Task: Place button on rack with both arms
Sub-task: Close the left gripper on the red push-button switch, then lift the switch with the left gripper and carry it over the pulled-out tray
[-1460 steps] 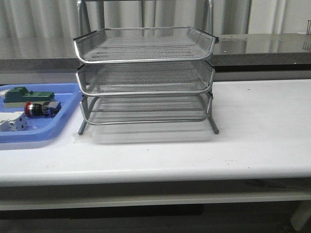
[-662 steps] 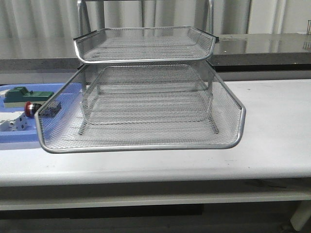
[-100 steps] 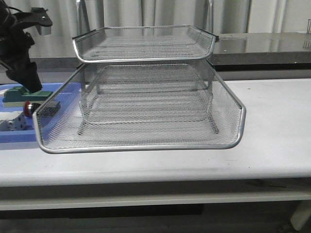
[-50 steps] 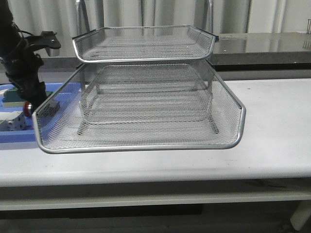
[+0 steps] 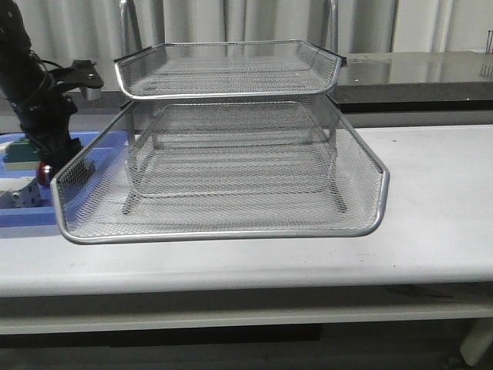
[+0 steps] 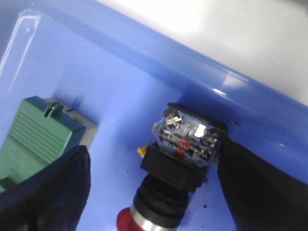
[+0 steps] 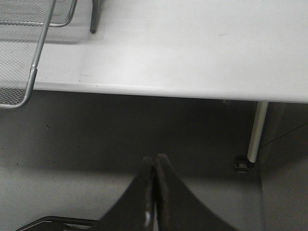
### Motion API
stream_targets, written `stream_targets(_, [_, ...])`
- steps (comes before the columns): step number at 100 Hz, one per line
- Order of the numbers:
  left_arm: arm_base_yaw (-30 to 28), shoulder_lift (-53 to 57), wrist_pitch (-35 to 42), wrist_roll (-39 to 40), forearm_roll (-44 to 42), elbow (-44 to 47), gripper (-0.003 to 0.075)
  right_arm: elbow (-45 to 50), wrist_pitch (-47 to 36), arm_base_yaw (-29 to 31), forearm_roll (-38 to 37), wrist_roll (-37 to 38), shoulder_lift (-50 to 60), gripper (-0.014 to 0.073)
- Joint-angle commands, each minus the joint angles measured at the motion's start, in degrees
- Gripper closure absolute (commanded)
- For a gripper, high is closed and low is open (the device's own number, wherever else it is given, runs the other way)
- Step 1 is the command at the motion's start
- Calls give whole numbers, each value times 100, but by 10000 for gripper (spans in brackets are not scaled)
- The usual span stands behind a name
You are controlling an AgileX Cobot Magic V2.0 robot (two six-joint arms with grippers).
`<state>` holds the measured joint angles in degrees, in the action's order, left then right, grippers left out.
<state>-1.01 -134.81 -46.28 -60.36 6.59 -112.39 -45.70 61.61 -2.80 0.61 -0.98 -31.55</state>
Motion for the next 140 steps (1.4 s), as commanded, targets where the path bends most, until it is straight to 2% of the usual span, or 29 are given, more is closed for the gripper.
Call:
stream_targets(1, [6,274,176,-6,107,-216,185,-176,-311,25,-61,0,-18,664])
stream_targets(61, [6,49,-260,-10,162,-272,185,-176,-311,25,-61,0,-18,664])
stream_targets(103, [6,49,-276,-10,198,-272,192,-176,-309,25,-61,0,-18,664])
stream_targets(108, [6,49,-276,-10,222,-272,223,-176,-309,25,-61,0,-18,664])
stream_targets(115, [6,49,-264,-10,236,-272,315,-176,-309,25,-61,0,-18,664])
stream_targets(132, [-16,49,-87,-10,236,-272,641,-176,-309,25,-61,0,-18,664])
stream_targets(140, [-25,49,-102,74,260,-371,741,-176,-309,25,-61,0,-18,664])
